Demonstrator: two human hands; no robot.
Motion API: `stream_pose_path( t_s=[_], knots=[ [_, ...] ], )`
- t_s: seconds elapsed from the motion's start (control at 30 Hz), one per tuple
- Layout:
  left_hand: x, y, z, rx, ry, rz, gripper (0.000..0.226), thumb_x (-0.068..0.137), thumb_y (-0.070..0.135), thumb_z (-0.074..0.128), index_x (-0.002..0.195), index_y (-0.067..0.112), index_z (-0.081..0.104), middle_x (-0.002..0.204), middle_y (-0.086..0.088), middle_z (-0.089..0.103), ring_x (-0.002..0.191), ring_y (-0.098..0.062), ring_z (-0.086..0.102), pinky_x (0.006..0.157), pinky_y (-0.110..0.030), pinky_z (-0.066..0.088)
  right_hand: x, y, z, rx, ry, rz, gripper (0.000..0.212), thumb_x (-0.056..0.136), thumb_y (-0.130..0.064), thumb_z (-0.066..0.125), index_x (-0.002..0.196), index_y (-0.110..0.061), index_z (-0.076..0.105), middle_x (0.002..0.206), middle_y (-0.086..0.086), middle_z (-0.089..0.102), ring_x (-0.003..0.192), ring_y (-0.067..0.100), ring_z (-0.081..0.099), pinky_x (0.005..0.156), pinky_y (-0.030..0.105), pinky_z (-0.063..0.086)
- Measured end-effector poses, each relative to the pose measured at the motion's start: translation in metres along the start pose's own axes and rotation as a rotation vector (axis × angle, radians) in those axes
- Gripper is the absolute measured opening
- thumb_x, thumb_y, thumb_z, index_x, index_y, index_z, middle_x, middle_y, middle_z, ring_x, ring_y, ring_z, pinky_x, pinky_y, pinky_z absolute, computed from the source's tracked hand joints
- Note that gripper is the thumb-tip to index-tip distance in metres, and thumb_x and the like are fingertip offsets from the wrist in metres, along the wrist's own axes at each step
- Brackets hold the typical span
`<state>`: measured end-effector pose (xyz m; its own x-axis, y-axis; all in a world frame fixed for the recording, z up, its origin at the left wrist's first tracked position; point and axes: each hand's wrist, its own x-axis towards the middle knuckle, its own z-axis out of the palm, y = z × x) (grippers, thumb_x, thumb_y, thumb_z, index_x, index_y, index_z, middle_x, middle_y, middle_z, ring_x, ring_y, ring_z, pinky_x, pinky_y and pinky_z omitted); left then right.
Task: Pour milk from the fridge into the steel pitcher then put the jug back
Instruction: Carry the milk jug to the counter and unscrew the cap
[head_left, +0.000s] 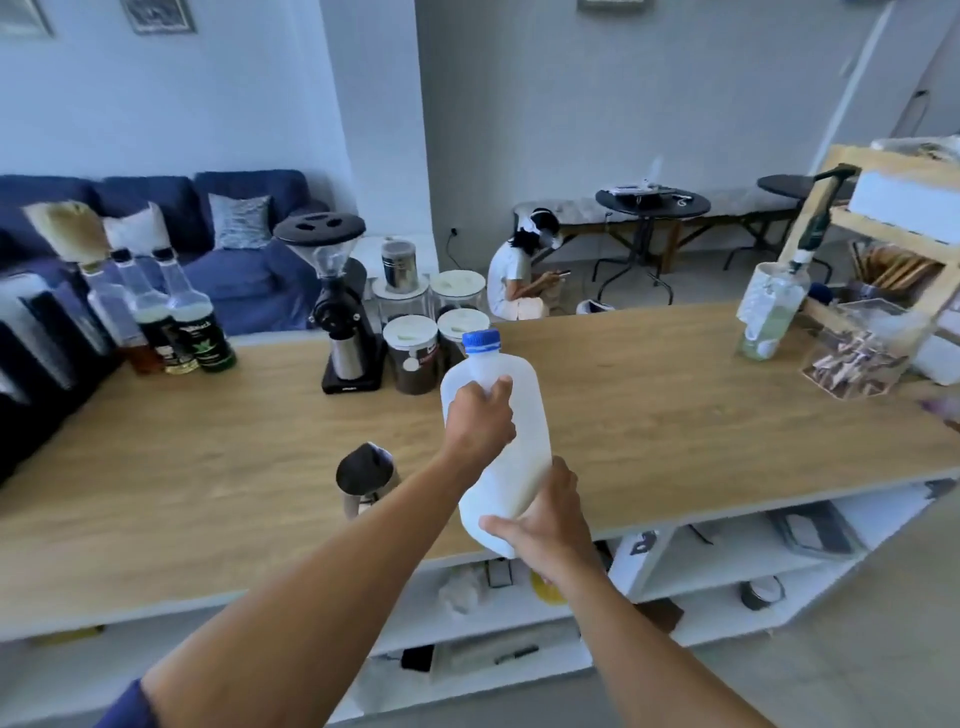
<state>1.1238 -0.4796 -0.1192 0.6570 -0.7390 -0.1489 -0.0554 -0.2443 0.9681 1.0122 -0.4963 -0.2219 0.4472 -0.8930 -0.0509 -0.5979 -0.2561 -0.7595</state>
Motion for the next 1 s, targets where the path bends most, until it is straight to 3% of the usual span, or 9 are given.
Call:
stream_pose_path(
  t_s=[0.27, 0.5, 0.67, 0.77, 0.83, 0.9, 1.0],
  knots=[
    [0.024, -0.030, -0.008, 0.092, 0.071, 0.003, 0.033, 0.103, 0.036, 0.044, 0.083, 0.010, 0.048, 0.068, -0.004, 0.057, 0.052, -0.008, 0.053, 0.058, -0.022, 0.039, 0.038, 0.010, 0.030, 0.006, -0.150, -0.029, 0.105, 0.045, -0.058, 0.078, 0.130, -0.024, 0.027, 0.123, -0.008, 0.036, 0.108, 0.018, 0.051, 0.080, 0.040, 0.053],
    [0.032, -0.063, 0.012, 0.155, 0.107, 0.095, 0.037, 0.102, 0.032, 0.046, 0.075, 0.008, 0.050, 0.060, -0.001, 0.059, 0.055, -0.007, 0.051, 0.056, -0.012, 0.041, 0.066, 0.032, 0.045, 0.000, -0.066, -0.067, 0.093, 0.052, -0.049, 0.081, 0.126, -0.022, 0.031, 0.118, -0.008, 0.037, 0.103, 0.015, 0.054, 0.066, 0.033, 0.054],
    [0.035, -0.078, 0.022, 0.199, 0.151, 0.112, 0.038, 0.101, 0.033, 0.048, 0.074, 0.008, 0.051, 0.059, 0.002, 0.059, 0.053, -0.004, 0.050, 0.055, -0.015, 0.038, 0.087, 0.055, 0.046, 0.052, -0.176, -0.155, 0.091, 0.060, -0.046, 0.081, 0.131, -0.022, 0.030, 0.123, -0.008, 0.036, 0.105, 0.010, 0.050, 0.072, 0.031, 0.053],
    [0.037, -0.087, 0.021, 0.200, 0.232, 0.098, 0.041, 0.101, 0.036, 0.051, 0.069, 0.010, 0.048, 0.054, 0.004, 0.053, 0.048, -0.002, 0.046, 0.052, -0.015, 0.037, 0.112, 0.074, 0.027, -0.133, -0.270, -0.303, 0.075, 0.080, -0.024, 0.069, 0.140, -0.026, 0.023, 0.145, -0.002, 0.021, 0.113, 0.018, 0.051, 0.074, 0.034, 0.051],
    [0.039, -0.091, 0.020, 0.185, 0.269, 0.082, 0.043, 0.099, 0.041, 0.052, 0.067, 0.012, 0.047, 0.051, 0.006, 0.050, 0.047, -0.004, 0.045, 0.052, -0.018, 0.039, 0.137, 0.076, 0.007, -0.240, -0.271, -0.262, 0.072, 0.087, -0.011, 0.054, 0.146, -0.026, 0.016, 0.153, 0.002, 0.009, 0.120, 0.025, 0.049, 0.076, 0.034, 0.048],
    [0.041, -0.093, 0.023, 0.167, 0.302, 0.083, 0.043, 0.098, 0.042, 0.054, 0.066, 0.014, 0.046, 0.051, 0.006, 0.049, 0.048, -0.007, 0.044, 0.053, -0.021, 0.039, 0.162, 0.063, -0.018, -0.195, -0.198, -0.228, 0.058, 0.092, -0.017, 0.052, 0.144, -0.020, 0.027, 0.147, 0.004, 0.027, 0.112, 0.026, 0.055, 0.078, 0.034, 0.048],
    [0.042, -0.097, 0.028, 0.173, 0.346, 0.099, 0.041, 0.097, 0.043, 0.055, 0.065, 0.019, 0.045, 0.054, 0.004, 0.048, 0.052, -0.011, 0.044, 0.055, -0.028, 0.039, 0.187, 0.007, -0.053, -0.121, -0.158, -0.343, 0.036, 0.097, -0.038, 0.046, 0.126, -0.019, 0.054, 0.120, 0.003, 0.063, 0.096, 0.018, 0.062, 0.080, 0.034, 0.050]
  ],
)
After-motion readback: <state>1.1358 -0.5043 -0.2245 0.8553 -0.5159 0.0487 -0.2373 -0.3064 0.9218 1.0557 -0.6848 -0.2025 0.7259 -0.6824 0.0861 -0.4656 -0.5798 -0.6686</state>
